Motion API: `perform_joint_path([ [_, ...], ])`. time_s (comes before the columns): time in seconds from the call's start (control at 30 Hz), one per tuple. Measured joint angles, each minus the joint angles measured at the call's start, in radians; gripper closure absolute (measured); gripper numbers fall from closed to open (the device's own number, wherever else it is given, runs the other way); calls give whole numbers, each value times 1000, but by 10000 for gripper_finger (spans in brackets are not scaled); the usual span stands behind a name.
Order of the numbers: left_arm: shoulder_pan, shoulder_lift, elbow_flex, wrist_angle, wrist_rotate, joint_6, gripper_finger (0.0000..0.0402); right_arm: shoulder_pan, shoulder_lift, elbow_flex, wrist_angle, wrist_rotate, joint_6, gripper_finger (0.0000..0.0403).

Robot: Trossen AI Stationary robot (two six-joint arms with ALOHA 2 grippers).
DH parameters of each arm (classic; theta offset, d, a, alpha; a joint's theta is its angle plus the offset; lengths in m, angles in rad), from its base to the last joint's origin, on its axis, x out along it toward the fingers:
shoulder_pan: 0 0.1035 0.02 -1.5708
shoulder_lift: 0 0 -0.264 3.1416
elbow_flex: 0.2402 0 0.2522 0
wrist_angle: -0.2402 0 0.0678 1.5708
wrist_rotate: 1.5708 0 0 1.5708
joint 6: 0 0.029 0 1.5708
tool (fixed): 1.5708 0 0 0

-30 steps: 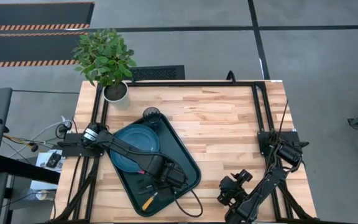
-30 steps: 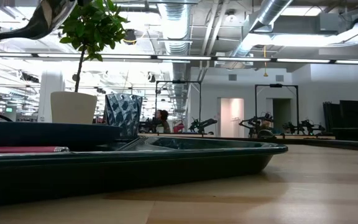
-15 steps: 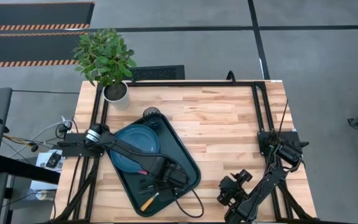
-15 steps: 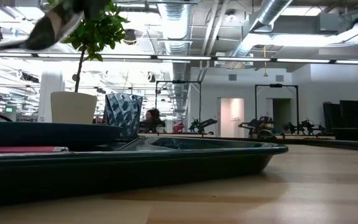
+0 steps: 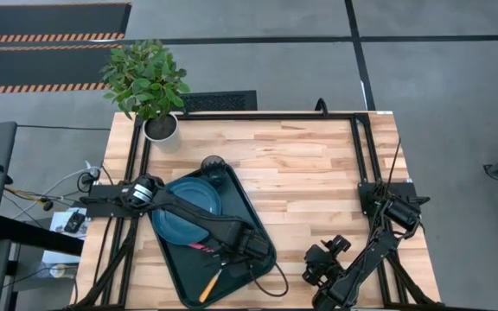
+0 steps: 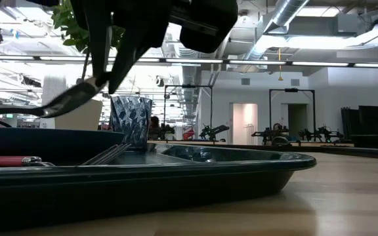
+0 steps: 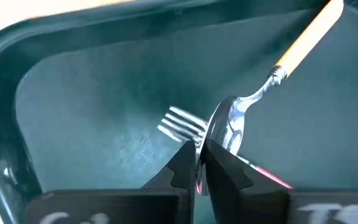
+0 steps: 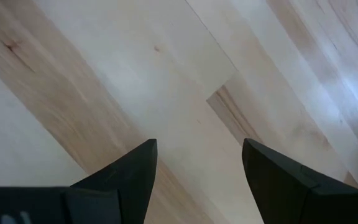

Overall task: Pick and place plate/cup/fork/spoon on tray
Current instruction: Put the yellow spoon on the black tray on the right of the pink fork

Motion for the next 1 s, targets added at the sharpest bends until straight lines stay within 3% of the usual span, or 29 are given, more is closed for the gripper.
perform_joint_path([
  [0.43, -28, 0, 0, 16, -45, -3, 339, -7, 0, 0, 4, 0, 0, 143],
  [0.57, -40, 1, 10, 4, -157, -50, 324, -20, 0, 0, 5, 0, 1, 143],
  [0.67, -40, 1, 64, -56, -217, -180, 319, -55, 1, 6, 17, 14, -13, 143],
  [0.73, -29, -4, 116, -111, -188, -315, 320, -88, 2, 26, 42, 47, -71, 143],
  [0.87, 5, -91, 161, -204, -18, -501, 325, -173, -5, 87, 116, 95, -294, 143],
  [1.0, 5, -270, 162, -196, -26, -626, 339, -255, -58, 111, 233, 107, -524, 143],
])
